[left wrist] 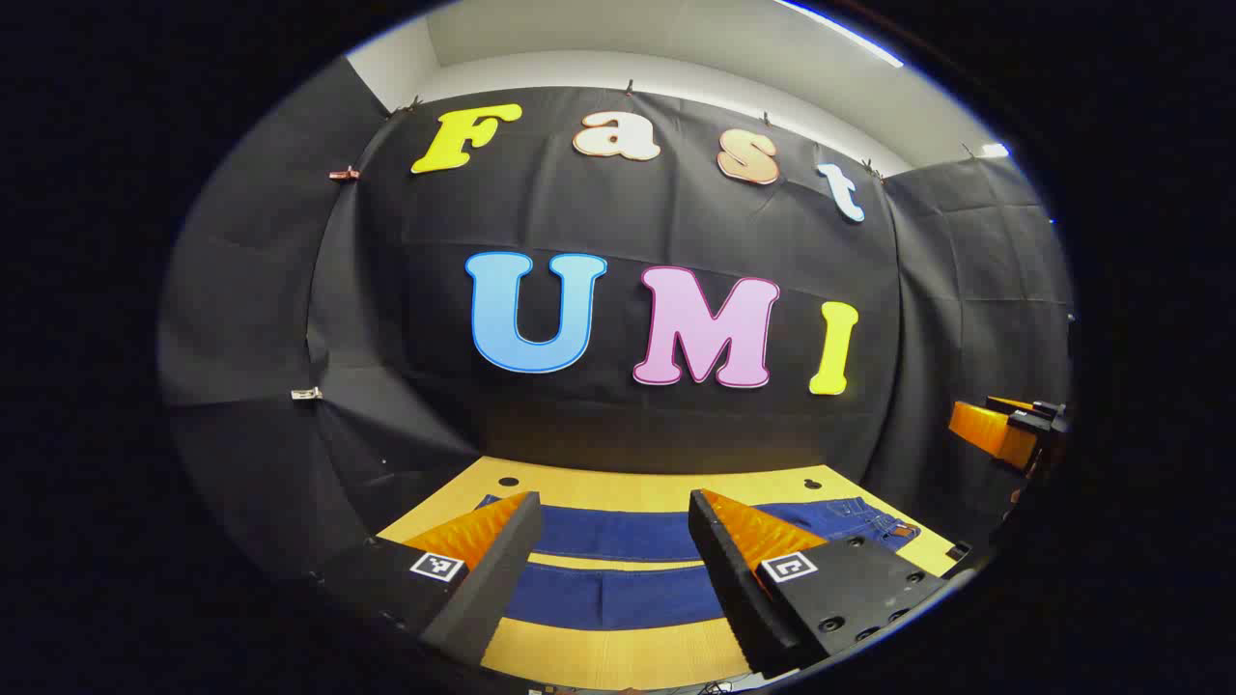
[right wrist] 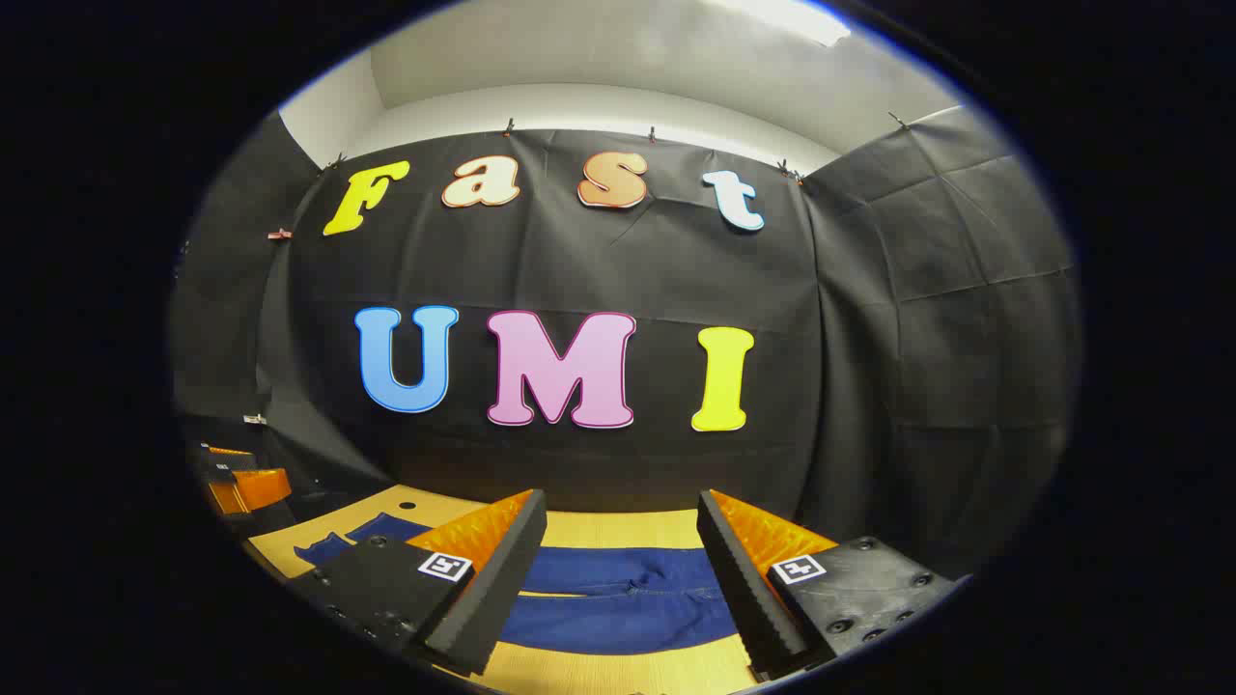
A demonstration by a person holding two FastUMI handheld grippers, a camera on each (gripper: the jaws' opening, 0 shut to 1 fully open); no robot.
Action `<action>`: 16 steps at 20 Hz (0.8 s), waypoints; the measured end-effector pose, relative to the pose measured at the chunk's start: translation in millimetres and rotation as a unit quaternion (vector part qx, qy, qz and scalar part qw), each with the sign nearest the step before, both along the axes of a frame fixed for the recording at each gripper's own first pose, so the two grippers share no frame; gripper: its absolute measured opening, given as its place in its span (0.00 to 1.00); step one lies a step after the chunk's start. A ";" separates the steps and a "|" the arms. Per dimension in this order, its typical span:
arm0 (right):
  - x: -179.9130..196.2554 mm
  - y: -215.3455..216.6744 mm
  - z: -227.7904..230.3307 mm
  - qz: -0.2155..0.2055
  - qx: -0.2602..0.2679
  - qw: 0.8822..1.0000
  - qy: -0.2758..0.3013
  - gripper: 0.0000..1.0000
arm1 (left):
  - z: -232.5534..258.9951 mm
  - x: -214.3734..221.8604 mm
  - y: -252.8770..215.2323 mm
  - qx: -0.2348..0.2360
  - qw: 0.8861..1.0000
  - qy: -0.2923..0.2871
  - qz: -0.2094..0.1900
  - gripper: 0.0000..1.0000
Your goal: Grasp the waist and the cuffs of the jeans and fold them to make the two legs overlap; first hold the waist and fold one-third of the jeans toward the cuffs, then hold the cuffs and fold the remaining one-third in the same direction to finish folding.
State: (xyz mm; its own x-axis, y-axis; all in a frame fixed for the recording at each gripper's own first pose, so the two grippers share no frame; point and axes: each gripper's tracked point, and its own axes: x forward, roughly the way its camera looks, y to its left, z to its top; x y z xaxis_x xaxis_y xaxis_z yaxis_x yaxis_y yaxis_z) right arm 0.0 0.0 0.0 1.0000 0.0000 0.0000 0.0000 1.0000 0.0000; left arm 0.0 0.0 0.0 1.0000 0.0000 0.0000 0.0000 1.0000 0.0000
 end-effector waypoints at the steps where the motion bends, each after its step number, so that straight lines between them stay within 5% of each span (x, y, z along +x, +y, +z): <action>1: 1.6 -0.9 -2.1 -0.001 -0.005 1.000 0.003 0.96 | -2.9 0.1 2.1 0.003 1.000 0.002 -0.001 0.96; 16: 57.7 -47.6 -4.7 -0.065 -0.026 0.997 0.016 0.96 | -8.2 66.7 8.9 0.007 0.999 0.036 0.014 0.96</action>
State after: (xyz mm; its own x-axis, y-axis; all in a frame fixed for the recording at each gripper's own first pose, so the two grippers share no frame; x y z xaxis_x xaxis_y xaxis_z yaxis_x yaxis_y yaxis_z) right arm 57.7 -47.6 -4.7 0.9911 -0.1302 -0.0284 0.1286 0.9903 -0.0531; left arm 66.7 8.9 -8.2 0.9970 0.0288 -0.0717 -0.0278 0.9995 0.0156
